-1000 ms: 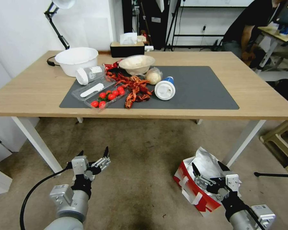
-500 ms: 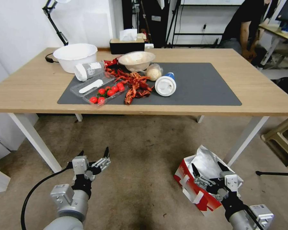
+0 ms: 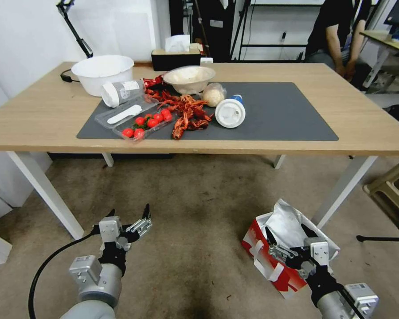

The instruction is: Pick up the food delivery bag from the floor and place it on the table.

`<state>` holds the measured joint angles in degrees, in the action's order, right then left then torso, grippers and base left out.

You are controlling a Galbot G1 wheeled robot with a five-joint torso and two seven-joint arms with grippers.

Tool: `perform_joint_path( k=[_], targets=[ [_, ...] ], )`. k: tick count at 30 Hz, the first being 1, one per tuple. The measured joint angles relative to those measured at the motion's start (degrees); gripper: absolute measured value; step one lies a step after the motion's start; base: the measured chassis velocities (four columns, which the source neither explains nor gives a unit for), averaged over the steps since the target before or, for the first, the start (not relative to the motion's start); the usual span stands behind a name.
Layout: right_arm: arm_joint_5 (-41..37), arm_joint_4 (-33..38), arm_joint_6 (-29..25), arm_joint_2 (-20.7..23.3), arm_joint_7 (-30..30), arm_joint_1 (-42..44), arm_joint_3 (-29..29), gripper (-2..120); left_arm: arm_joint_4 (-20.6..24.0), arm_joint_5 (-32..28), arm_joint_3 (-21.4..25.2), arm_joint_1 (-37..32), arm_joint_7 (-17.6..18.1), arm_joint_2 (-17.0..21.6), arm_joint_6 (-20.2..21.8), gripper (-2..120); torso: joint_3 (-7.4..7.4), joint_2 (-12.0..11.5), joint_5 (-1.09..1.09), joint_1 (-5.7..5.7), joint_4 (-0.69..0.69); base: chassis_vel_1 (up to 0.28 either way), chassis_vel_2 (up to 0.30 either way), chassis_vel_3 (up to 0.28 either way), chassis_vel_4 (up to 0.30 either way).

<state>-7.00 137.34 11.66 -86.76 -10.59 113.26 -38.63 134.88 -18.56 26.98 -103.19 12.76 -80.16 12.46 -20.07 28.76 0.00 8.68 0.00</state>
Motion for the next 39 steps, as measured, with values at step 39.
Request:
perform_joint_path(
  k=[39],
  targets=[
    [-0.3, 0.1, -0.4, 0.4, -0.4, 0.0, -0.3, 100, -0.5, 0.5, -0.1, -0.3, -0.4, 0.0, -0.6, 100, 5.44, -8.3, 0.0, -2.81, 0.0, 0.0, 0.0, 0.0, 0.0]
  ],
)
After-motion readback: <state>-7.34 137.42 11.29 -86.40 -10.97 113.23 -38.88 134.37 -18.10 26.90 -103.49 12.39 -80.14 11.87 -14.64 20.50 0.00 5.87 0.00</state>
